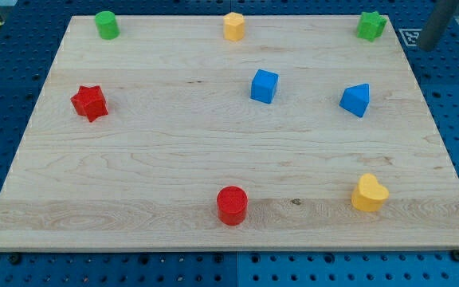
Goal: Move the blue triangle below the blue cube
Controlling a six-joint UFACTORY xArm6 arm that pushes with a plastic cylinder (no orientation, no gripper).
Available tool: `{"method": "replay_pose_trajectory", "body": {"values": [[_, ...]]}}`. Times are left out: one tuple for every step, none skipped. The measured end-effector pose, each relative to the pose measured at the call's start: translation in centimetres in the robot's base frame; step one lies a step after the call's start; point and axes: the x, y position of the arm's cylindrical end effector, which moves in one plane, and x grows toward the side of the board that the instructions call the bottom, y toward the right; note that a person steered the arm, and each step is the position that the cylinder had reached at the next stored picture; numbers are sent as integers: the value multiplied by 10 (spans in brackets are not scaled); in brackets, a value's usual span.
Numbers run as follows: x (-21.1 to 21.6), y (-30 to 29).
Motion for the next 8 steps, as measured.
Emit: {"method": "replay_pose_trajectory", "body": {"values": [[27, -17], [52, -46], [55, -49], [55, -49], [66, -57], [74, -81], [74, -113], [79, -129]]}}
